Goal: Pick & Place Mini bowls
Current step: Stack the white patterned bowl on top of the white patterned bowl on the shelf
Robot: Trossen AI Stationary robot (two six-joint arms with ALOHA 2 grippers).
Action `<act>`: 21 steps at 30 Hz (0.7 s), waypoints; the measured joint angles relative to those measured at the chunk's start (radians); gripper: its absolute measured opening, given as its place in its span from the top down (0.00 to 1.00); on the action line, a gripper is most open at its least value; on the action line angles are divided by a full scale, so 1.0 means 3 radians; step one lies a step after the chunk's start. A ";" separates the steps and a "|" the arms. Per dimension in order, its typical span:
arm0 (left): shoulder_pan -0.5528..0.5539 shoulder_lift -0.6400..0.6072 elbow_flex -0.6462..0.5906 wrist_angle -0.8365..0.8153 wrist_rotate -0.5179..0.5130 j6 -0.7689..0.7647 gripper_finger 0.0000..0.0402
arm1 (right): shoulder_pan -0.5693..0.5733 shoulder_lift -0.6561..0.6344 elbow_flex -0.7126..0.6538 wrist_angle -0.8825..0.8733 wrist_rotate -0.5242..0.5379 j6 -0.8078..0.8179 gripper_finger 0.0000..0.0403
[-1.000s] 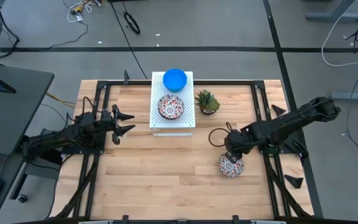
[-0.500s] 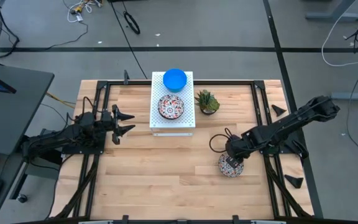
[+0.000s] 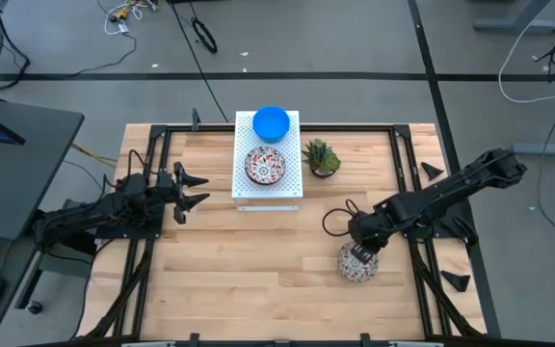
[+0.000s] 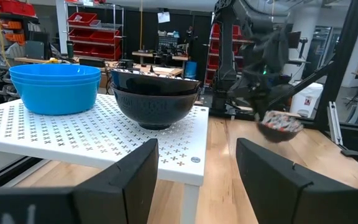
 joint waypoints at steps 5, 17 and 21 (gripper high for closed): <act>0.0000 0.0000 0.0000 -0.0001 0.0001 0.0000 0.45 | -0.0013 0.0000 0.0485 -0.0420 -0.0284 -0.0017 0.98; -0.0001 0.0000 0.0000 -0.0001 0.0000 0.0000 0.45 | -0.0533 0.0005 0.1806 -0.1214 -0.0238 0.0404 0.98; 0.0000 0.0000 0.0000 -0.0001 0.0000 0.0000 0.45 | -0.0760 0.0005 0.2050 -0.1230 -0.0073 0.0657 0.98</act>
